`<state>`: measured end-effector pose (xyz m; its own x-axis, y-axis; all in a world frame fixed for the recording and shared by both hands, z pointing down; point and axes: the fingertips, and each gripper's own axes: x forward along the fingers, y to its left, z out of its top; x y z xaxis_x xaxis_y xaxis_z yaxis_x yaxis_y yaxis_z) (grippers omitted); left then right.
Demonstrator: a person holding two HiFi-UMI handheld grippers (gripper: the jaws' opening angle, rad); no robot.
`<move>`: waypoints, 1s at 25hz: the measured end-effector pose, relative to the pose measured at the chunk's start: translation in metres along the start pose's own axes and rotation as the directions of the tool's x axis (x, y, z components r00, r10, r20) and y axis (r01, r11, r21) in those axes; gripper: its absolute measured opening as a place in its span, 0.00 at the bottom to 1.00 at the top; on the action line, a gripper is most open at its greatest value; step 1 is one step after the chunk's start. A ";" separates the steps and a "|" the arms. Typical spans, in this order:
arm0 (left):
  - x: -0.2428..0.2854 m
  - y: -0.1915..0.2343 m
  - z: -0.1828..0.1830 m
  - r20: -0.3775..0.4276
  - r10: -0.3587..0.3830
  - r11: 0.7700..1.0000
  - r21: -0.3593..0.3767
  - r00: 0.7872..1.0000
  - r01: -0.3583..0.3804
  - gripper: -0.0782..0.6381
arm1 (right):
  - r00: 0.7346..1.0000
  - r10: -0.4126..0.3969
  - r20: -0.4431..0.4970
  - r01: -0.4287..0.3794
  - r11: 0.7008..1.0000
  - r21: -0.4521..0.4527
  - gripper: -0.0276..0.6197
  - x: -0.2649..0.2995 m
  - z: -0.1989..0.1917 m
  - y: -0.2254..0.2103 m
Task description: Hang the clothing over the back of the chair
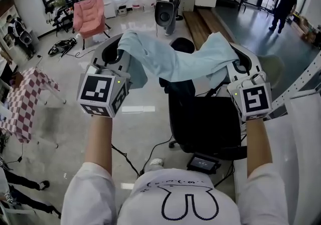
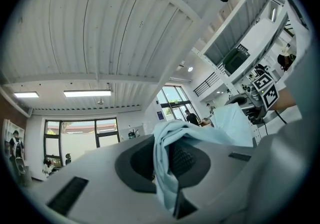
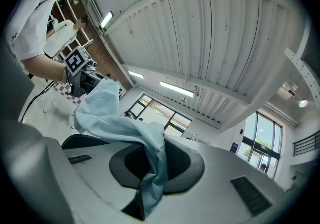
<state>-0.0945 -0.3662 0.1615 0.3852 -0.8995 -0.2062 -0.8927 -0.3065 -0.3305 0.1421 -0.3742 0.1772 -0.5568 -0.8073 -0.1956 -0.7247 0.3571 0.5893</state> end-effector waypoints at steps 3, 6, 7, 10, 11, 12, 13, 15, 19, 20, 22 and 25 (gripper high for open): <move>0.009 0.015 -0.009 -0.019 -0.022 1.000 -0.009 1.000 0.022 0.18 | 0.999 -0.024 -0.032 0.024 1.000 -0.013 0.11 0.013 -0.003 -0.004; 0.019 0.025 -0.023 -0.045 -0.047 0.999 -0.023 0.998 0.046 0.18 | 0.996 -0.049 -0.075 0.048 0.999 -0.015 0.11 0.023 -0.010 -0.007; 0.022 0.028 -0.028 -0.050 -0.053 0.998 -0.030 0.997 0.052 0.18 | 0.994 -0.059 -0.088 0.058 0.998 -0.018 0.11 0.024 -0.014 -0.008; 0.029 0.031 -0.042 -0.063 -0.070 0.997 -0.045 0.996 0.067 0.18 | 0.987 -0.096 -0.125 0.094 0.995 -0.023 0.11 0.022 -0.026 -0.015; 0.032 0.032 -0.044 -0.066 -0.074 0.996 -0.048 0.995 0.071 0.18 | 0.985 -0.106 -0.137 0.104 0.994 -0.022 0.11 0.021 -0.029 -0.018; 0.034 0.033 -0.046 -0.068 -0.077 0.996 -0.052 0.995 0.073 0.18 | 0.982 -0.115 -0.147 0.113 0.993 -0.021 0.11 0.021 -0.031 -0.021; 0.036 0.035 -0.049 -0.071 -0.080 0.996 -0.055 0.994 0.077 0.18 | 0.980 -0.123 -0.156 0.121 0.992 -0.022 0.11 0.021 -0.033 -0.024; 0.040 0.036 -0.056 -0.081 -0.088 0.995 -0.058 0.993 0.084 0.18 | 0.975 -0.136 -0.174 0.133 0.991 -0.031 0.11 0.021 -0.039 -0.027; 0.046 0.037 -0.076 -0.110 -0.104 0.993 -0.068 0.988 0.097 0.18 | 0.966 -0.134 -0.221 0.128 0.991 -0.038 0.11 0.026 -0.055 -0.021; 0.047 0.037 -0.081 -0.118 -0.107 0.993 -0.069 0.987 0.099 0.18 | 0.964 -0.131 -0.233 0.126 0.991 -0.036 0.11 0.026 -0.060 -0.019; 0.050 0.036 -0.089 -0.126 -0.110 0.992 -0.072 0.986 0.102 0.18 | 0.959 -0.126 -0.255 0.123 0.992 -0.028 0.11 0.026 -0.071 -0.016; 0.053 0.037 -0.102 -0.135 -0.113 0.991 -0.085 0.984 0.102 0.18 | 0.951 -0.117 -0.285 0.118 0.993 -0.014 0.11 0.027 -0.087 -0.009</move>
<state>-0.1308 -0.4564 0.2325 0.4485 -0.8928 -0.0413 -0.8653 -0.4222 -0.2704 0.1689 -0.4404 0.2344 -0.3287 -0.9439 -0.0316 -0.7800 0.2525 0.5726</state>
